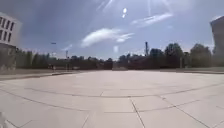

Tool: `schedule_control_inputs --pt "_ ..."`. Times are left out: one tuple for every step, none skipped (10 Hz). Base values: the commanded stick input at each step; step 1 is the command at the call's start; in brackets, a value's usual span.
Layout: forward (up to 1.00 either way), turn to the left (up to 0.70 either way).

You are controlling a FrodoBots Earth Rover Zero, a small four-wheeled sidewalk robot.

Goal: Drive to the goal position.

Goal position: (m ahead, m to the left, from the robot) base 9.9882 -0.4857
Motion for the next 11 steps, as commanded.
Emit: schedule_control_inputs --pt "0.7 0.0" --pt "0.7 0.0" --pt "0.7 0.0" --pt "0.7 0.0" --pt "0.7 0.0" --pt "0.7 0.0" --pt "0.7 0.0" --pt "0.7 0.0" --pt "0.7 0.0" --pt "0.7 0.0" --pt "0.7 0.0"
